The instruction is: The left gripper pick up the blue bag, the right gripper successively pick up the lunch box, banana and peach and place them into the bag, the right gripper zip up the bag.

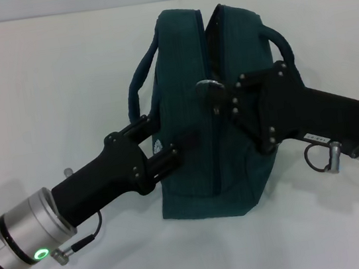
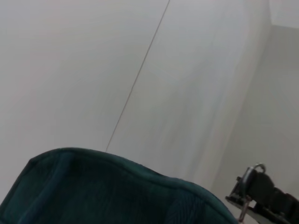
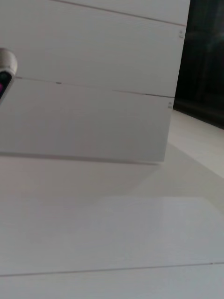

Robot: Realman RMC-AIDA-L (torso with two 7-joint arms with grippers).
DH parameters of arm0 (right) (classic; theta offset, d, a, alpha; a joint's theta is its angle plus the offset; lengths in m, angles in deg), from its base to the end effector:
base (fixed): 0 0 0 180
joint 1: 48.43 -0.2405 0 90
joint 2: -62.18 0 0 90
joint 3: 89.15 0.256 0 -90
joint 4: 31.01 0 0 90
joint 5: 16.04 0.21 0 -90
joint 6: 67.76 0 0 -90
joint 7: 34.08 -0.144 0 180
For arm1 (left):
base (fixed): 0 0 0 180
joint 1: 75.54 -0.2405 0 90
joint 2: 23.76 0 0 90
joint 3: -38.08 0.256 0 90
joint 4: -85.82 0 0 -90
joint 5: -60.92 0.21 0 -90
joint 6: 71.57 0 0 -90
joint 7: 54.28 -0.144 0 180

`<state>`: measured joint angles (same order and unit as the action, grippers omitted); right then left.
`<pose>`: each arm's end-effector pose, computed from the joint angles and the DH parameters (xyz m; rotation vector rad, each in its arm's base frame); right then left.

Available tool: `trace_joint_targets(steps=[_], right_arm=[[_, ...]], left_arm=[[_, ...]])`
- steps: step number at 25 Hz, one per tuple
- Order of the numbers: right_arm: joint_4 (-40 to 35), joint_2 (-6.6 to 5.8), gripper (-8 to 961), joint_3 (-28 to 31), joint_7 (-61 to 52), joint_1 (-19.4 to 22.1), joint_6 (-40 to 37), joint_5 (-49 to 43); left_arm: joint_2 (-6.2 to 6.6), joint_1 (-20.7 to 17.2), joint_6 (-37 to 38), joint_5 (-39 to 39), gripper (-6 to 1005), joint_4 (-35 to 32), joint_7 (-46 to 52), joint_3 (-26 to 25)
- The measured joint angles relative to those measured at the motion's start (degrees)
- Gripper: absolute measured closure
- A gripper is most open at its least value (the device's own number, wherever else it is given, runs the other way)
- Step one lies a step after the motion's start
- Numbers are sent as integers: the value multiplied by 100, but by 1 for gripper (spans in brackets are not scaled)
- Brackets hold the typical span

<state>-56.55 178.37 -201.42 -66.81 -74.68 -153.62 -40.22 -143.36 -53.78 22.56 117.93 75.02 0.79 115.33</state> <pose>0.1897 0.2887 -0.0567 -2.4336 -0.0283 1.3401 -0.2598 0.2523 -0.0558 -2.4255 -0.7103 -1.3551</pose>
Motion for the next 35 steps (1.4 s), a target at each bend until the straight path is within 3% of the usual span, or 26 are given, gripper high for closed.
trace_joint_targets(steps=[11,22,35], right_arm=[[101,0,901,100,11,74,-40,108],[182,-5,898,313,-41,135,-88,235],[211,0,895,320,-46,188,-295,782]], left_arm=[[17,4,30,-76,718,-1,-382,0],[-3,69,130,50,906,38,-1282,62],[25,222,-18,653,946,4,-1341,62]])
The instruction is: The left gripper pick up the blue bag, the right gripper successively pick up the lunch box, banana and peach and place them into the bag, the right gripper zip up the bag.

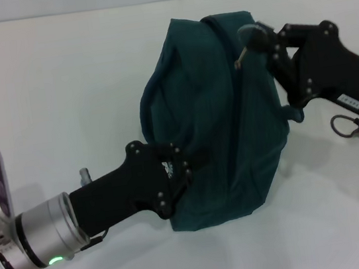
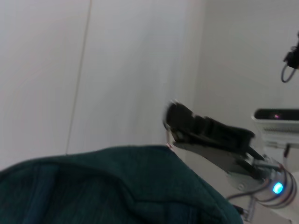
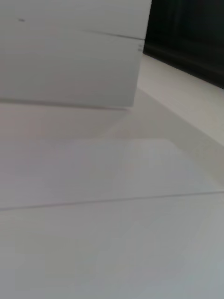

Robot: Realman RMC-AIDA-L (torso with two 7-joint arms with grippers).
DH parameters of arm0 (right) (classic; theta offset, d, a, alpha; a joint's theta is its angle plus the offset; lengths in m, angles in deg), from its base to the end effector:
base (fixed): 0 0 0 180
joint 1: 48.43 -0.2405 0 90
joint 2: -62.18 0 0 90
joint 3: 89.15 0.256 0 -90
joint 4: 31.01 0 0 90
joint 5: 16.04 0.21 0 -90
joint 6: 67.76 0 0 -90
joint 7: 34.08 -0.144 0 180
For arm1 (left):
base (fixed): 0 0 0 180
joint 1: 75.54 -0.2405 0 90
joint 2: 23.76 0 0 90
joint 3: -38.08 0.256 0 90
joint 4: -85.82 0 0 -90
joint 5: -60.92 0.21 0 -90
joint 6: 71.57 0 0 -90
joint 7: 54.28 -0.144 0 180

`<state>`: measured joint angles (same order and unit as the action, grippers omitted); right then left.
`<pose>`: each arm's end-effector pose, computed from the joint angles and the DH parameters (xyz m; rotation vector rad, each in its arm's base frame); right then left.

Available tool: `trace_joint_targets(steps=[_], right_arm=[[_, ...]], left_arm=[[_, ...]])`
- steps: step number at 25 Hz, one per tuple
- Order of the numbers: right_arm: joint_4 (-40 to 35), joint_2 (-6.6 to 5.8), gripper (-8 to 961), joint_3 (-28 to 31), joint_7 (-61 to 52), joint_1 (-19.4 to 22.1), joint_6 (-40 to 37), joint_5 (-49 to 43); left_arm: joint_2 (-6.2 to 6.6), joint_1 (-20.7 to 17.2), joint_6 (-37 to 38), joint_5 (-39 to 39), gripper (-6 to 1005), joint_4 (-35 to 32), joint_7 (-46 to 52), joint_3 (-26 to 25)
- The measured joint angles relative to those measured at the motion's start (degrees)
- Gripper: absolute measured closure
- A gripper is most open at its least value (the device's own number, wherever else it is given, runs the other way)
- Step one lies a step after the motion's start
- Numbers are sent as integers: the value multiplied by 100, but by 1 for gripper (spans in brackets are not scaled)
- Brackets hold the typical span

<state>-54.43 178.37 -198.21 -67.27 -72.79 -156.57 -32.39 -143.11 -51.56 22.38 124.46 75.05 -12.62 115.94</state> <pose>0.2040 0.2972 -0.0308 -2.2241 0.0903 1.4056 -0.2532 0.2495 -0.0667 -2.5760 -0.3464 -1.2191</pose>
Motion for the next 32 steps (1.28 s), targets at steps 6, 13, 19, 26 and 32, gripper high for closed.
trace_joint_targets(steps=[6,13,19,26,32], right_arm=[[173,-6,893,-1,-5,57,-5,379],[507,-26,891,45,-241,64,6,711],[614,-55,890,80,-394,113,-8,727],[899,-64,888,267,-610,221,-30,728],[985,-64,887,299,-628,255,-76,735]], left_arm=[[108,-35,101,73,952,-11,0,-21],[263,-167,274,26,952,-13,30,-284],[267,-226,244,16,952,-13,282,-881],[271,-213,135,13,951,-5,497,-1101],[108,-224,145,18,951,-4,317,-1104]])
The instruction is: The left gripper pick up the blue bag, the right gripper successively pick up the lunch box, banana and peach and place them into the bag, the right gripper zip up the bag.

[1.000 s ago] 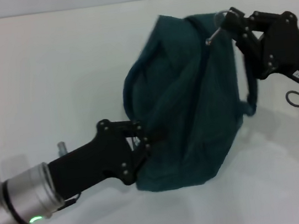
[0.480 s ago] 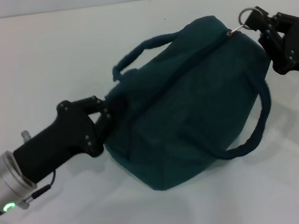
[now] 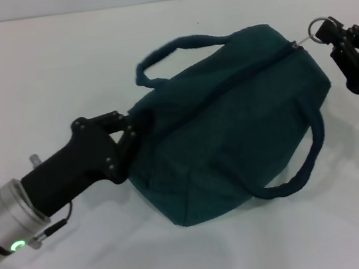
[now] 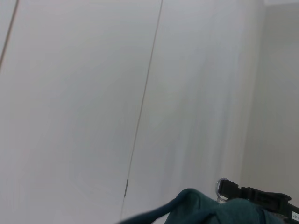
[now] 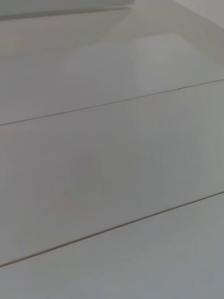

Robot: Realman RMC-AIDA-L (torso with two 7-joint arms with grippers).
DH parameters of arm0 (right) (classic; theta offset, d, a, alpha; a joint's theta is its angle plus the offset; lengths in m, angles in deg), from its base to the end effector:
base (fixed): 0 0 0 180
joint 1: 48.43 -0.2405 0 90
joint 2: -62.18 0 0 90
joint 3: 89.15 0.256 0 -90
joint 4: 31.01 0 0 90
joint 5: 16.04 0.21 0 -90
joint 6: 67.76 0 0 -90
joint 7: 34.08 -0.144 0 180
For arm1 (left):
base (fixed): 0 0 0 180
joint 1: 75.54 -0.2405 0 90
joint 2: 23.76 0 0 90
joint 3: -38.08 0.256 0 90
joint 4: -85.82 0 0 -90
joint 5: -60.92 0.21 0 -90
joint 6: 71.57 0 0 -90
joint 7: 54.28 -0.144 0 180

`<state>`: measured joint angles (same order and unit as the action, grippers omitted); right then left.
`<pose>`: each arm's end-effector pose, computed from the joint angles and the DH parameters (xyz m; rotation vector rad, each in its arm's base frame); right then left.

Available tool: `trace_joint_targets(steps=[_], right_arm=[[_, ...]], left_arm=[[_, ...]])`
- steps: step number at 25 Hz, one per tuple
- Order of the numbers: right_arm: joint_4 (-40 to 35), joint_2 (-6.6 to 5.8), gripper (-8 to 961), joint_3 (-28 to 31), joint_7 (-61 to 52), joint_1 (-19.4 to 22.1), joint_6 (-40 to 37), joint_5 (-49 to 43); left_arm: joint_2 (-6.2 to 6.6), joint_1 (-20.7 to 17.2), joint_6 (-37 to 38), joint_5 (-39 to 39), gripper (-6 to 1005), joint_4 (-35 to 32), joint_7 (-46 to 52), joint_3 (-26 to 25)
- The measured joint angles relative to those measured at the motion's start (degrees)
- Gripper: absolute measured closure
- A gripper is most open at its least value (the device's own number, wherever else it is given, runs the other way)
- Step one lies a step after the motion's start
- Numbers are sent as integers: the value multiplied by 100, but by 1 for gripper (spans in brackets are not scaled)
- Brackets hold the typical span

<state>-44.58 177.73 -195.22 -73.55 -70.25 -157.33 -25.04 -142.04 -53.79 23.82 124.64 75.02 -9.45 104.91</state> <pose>0.2641 0.2934 -0.0104 -2.0512 0.4341 1.3235 -0.2702 0.2604 -0.0363 -2.3592 -0.4545 -1.2646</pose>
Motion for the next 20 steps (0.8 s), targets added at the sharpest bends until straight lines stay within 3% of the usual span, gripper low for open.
trace_joint_targets(steps=[5,12,16,19,20], right_arm=[[3,2,885,1,0,2,-113,4],[5,9,884,0,0,-39,-110,4],[4,14,883,0,1,-48,-68,2],[4,25,882,0,20,-69,-27,-21],[4,30,882,-1,25,-80,-21,-32]], left_arm=[[-138,-114,21,-205,936,24,-406,-12],[-135,-296,137,-615,829,33,-401,-10],[-62,-266,274,-839,723,-180,252,-6],[94,-86,174,-738,608,-656,1164,13],[205,111,96,-608,575,-857,1630,10]])
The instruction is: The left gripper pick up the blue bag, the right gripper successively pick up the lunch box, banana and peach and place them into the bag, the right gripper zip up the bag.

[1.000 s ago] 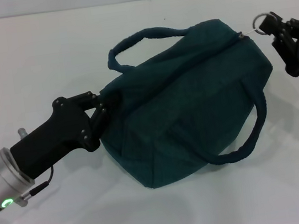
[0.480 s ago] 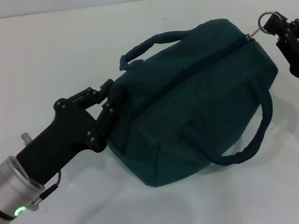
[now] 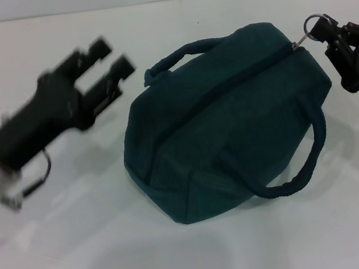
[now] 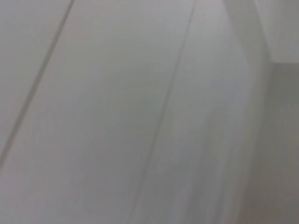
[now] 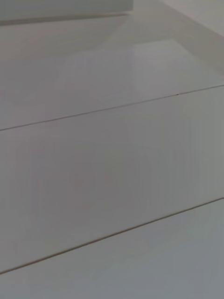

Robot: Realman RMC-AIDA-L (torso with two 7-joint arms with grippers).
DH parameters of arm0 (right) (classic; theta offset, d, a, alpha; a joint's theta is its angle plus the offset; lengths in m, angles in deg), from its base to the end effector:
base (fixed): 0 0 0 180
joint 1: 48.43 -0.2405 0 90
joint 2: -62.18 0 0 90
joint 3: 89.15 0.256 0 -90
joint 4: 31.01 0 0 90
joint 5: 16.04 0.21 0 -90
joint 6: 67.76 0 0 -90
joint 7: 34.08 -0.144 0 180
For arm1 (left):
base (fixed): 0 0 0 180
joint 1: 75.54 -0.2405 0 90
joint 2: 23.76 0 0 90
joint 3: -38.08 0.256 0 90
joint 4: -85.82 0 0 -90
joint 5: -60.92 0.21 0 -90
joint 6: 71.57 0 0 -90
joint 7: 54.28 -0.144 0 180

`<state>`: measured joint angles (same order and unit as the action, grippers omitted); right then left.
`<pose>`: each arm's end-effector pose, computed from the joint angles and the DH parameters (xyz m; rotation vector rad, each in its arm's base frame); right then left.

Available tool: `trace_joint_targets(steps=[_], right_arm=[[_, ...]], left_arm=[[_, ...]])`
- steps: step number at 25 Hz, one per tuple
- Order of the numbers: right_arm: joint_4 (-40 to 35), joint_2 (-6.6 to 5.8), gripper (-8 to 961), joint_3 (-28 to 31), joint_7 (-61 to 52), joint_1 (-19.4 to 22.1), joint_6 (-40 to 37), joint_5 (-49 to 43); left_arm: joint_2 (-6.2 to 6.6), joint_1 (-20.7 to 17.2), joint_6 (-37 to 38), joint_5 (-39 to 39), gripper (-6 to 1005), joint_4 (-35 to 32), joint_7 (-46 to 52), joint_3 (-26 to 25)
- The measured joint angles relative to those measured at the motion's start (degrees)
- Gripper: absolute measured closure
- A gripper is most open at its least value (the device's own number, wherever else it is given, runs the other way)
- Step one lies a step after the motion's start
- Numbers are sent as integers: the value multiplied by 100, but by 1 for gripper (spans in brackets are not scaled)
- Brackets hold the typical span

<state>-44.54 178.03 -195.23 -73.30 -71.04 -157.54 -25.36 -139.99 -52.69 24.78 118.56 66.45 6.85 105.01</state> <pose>0.2585 0.2957 -0.0128 -2.0625 0.4166 1.3361 -0.2513 0.2937 0.0059 -2.2998 -0.5415 -1.4463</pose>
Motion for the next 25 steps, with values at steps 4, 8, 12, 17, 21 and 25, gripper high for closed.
trace_joint_targets(steps=[4,8,12,17,21,25], right_arm=[[0,-1,881,-11,-2,-19,3,-8],[0,3,880,-31,5,-38,10,-11],[0,7,879,-34,9,-42,14,-15],[1,8,877,-35,14,-41,15,-17],[7,8,876,-35,19,-41,15,-17],[9,16,875,-35,19,-41,15,-14]], left_arm=[[228,591,-241,514,441,-291,1130,21],[191,1320,-783,1485,202,-465,2091,25],[-50,1745,-1385,2265,151,-713,2582,25],[-233,1809,-1652,2592,157,-1060,2810,-5],[-254,1813,-1675,2596,199,-1077,2805,20],[-265,1807,-1689,2599,241,-1081,2716,29]])
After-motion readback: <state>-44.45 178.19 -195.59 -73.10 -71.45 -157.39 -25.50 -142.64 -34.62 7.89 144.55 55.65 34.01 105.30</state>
